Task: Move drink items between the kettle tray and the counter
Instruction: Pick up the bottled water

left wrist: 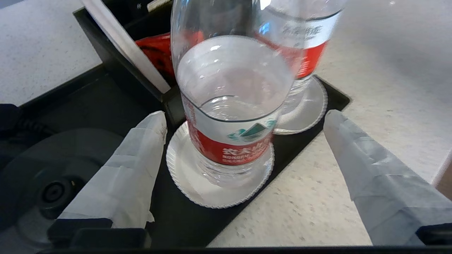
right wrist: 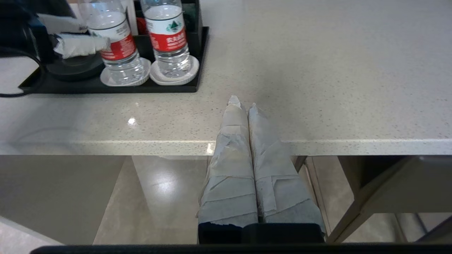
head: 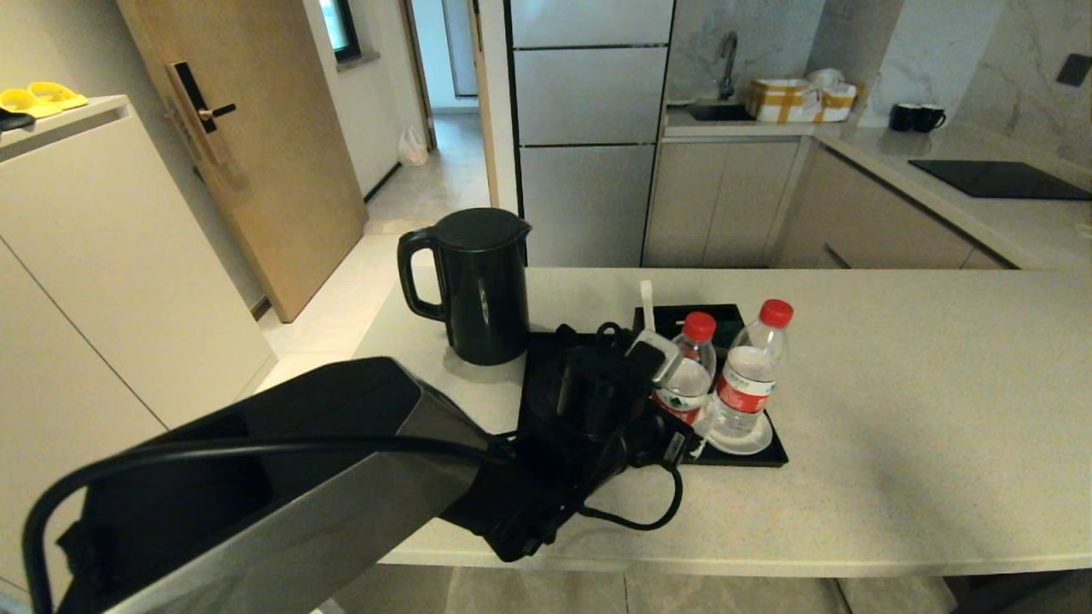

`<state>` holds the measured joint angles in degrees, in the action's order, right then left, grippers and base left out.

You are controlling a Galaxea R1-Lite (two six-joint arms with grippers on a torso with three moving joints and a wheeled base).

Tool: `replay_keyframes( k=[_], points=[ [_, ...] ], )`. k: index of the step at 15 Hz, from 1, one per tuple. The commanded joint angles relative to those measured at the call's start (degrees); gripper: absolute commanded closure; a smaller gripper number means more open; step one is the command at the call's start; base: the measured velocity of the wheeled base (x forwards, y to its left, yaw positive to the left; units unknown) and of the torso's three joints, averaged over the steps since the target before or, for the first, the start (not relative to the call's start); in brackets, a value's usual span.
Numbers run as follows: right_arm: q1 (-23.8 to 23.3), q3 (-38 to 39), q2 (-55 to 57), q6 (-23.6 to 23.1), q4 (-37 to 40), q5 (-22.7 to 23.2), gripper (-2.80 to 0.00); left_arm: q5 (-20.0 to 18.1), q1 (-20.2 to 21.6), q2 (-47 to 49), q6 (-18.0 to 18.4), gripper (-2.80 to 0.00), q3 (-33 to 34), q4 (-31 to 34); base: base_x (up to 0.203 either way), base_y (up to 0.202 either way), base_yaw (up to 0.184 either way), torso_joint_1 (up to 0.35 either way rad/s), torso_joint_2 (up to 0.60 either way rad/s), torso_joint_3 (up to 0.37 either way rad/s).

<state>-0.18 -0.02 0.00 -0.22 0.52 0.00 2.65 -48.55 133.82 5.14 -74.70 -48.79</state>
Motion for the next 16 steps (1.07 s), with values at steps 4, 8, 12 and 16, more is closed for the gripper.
replay_keyframes(
  k=[4, 8, 12, 16],
  points=[
    [0.01, -0.06, -0.09, -0.04, 0.0, 0.0, 0.0, 1.32, 0.12, 4.53, 0.07, -2.8, -8.54, 3.76, 0.0, 0.0, 0.0, 0.0, 0.0, 0.0],
    [-0.05, -0.07, -0.09, -0.01, 0.0, 0.0, 0.0, 2.12, 0.68, 6.9, 1.87, -2.8, -13.0, 5.77, 0.0, 0.0, 0.0, 0.0, 0.0, 0.0],
    [-0.08, 0.02, -0.09, 0.04, 0.0, 0.0, 0.0, 2.55, 1.24, 9.74, 2.13, -2.8, -19.53, 9.35, 0.0, 0.0, 0.0, 0.0, 0.0, 0.0],
    [-0.02, 0.02, -0.09, -0.04, -0.05, 0.0, 0.0, 2.97, 1.35, 11.22, 2.15, -2.8, -24.05, 12.63, 0.0, 0.0, 0.0, 0.0, 0.0, 0.0]
  ],
)
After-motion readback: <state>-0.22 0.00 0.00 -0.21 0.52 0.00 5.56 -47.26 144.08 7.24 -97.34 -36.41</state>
